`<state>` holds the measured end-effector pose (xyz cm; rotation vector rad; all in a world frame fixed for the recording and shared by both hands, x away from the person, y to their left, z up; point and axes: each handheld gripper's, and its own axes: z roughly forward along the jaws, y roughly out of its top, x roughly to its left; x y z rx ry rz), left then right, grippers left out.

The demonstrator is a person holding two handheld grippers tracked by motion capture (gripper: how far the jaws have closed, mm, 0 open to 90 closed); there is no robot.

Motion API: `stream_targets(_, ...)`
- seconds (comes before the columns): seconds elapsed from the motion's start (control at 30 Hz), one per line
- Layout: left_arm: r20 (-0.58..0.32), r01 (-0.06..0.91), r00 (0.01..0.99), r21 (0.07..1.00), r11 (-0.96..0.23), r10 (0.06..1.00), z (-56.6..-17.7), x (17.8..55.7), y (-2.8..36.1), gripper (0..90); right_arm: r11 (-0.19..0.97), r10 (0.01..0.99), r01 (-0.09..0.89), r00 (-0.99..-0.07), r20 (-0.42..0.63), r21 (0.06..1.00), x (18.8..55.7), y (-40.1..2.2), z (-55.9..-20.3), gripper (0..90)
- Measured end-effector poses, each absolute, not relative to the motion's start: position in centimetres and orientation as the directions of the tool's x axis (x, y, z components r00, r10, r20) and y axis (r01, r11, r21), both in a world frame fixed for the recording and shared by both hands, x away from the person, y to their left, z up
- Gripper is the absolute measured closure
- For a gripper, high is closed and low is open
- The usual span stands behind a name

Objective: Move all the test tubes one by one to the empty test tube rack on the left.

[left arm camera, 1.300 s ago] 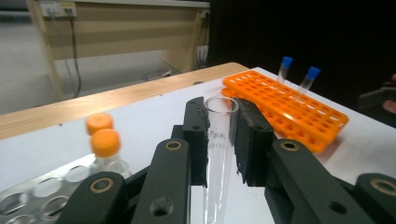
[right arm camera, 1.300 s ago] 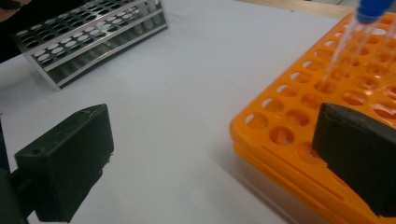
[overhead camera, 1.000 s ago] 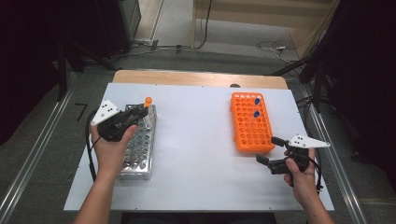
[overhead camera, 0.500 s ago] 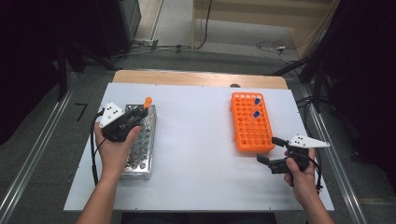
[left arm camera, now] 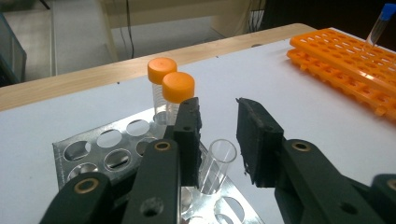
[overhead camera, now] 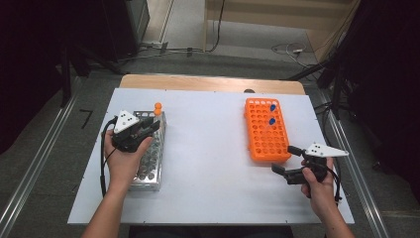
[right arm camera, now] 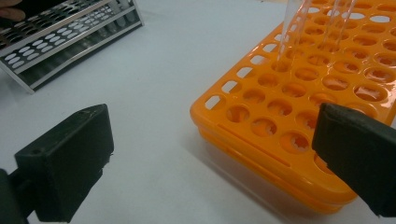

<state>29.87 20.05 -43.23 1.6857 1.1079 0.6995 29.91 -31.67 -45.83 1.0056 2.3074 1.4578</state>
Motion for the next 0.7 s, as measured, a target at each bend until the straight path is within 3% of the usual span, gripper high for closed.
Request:
stream_targets(0.17, -0.082, 0.346, 0.441, 0.934, -0.085, 0.894, -42.9, 29.6, 20.1, 54.4, 0.266, 0.661, 0.425, -0.734, 0.157, 0.865, 29.9, -31.7, -45.8, 0.0)
stream_targets(0.27, -0.110, 0.346, 0.458, 0.936, -0.063, 0.882, -42.8, 29.4, 20.0, 40.9, 0.265, 0.663, 0.423, -0.732, 0.155, 0.866, 30.0, -31.8, -45.7, 0.0)
stream_targets(0.47, -0.145, 0.340, 0.508, 0.939, -0.043, 0.849, -42.4, 28.7, 19.8, 24.6, 0.261, 0.665, 0.421, -0.731, 0.154, 0.869, 30.4, -31.6, -45.7, 0.0)
stream_targets(0.57, -0.165, 0.350, 0.524, 0.936, -0.035, 0.836, -42.4, 28.3, 19.5, 12.0, 0.259, 0.664, 0.423, -0.731, 0.158, 0.868, 30.6, -31.4, -45.6, 0.0)
stream_targets(0.7, -0.184, 0.347, 0.546, 0.938, -0.020, 0.817, -42.4, 27.8, 19.3, 3.9, 0.244, 0.673, 0.426, -0.721, 0.164, 0.871, 30.9, -31.2, -45.5, 2.6)
